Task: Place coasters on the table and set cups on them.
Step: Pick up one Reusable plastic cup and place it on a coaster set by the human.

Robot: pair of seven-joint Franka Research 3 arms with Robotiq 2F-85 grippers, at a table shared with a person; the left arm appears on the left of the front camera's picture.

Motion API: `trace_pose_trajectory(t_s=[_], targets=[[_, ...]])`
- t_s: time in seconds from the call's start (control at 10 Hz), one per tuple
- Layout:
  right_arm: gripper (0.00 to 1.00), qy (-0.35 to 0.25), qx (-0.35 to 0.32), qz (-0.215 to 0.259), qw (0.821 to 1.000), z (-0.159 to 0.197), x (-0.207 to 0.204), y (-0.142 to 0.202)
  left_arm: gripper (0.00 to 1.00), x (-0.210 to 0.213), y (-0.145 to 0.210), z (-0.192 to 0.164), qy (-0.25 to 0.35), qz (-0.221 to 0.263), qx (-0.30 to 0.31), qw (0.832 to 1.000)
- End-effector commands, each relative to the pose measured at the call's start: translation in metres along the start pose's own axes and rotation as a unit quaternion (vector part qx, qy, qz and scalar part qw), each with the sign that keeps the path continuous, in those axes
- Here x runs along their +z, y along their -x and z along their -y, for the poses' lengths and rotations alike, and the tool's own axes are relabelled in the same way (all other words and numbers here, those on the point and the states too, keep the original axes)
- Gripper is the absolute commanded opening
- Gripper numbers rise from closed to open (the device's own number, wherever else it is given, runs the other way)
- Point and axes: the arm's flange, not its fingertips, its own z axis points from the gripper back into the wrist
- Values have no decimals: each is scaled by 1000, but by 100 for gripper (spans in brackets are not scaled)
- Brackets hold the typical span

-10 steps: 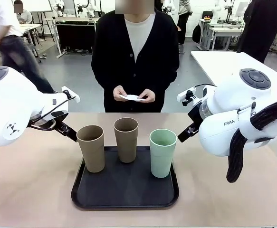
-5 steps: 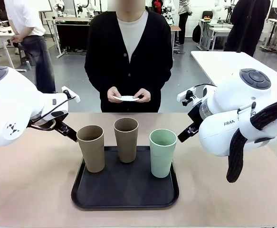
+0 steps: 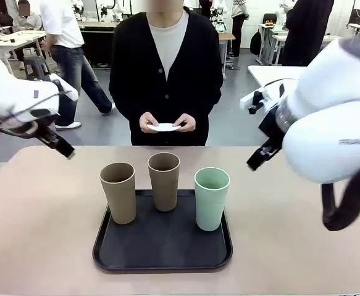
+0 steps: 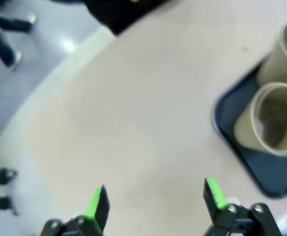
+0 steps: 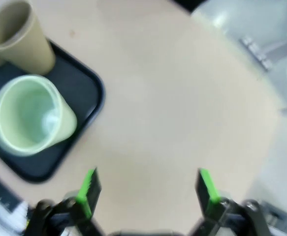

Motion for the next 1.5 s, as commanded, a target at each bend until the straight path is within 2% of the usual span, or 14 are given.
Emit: trace_pose_trajectory(t_s=[0.0,0.1,0.2,0.3,0.5,0.6,0.7,0.8,1.0,1.1,1.2,1.3,1.4], targets=[[100,-13,-9,-62,998,-27,56,57,100,36,69,18,111,-38,-5,993],[100,-40,-8,-90,995,-39,61,74,100,41,86,23,149,-51,-2,988],[100,-56,-6,-116,992,-43,47,91,100,38,102,29,149,-62,33,986],[100,-8,-2,-62,998,-17,60,37,100,44,28,11,104,-35,-9,994],[100,-8,-2,-62,998,-17,60,37,100,44,28,11,104,-35,-9,994],[100,-20,2,-84,996,-26,73,51,100,56,39,14,132,-47,0,990],[100,-126,-75,-3,989,2,60,64,100,50,47,-6,213,-2,44,976],[100,-209,-141,24,967,24,47,82,100,40,63,-40,340,65,110,932],[100,-320,-205,39,924,54,29,113,100,23,94,-84,460,140,191,856],[100,-356,-236,35,904,67,16,129,100,9,109,-110,476,152,238,833],[100,-376,-272,31,885,78,2,150,100,-12,127,-121,494,166,286,804],[100,-395,-298,27,869,84,-14,167,100,-28,134,-118,506,163,313,787],[100,-408,-312,22,858,87,-25,182,100,-39,139,-116,517,137,319,782]])
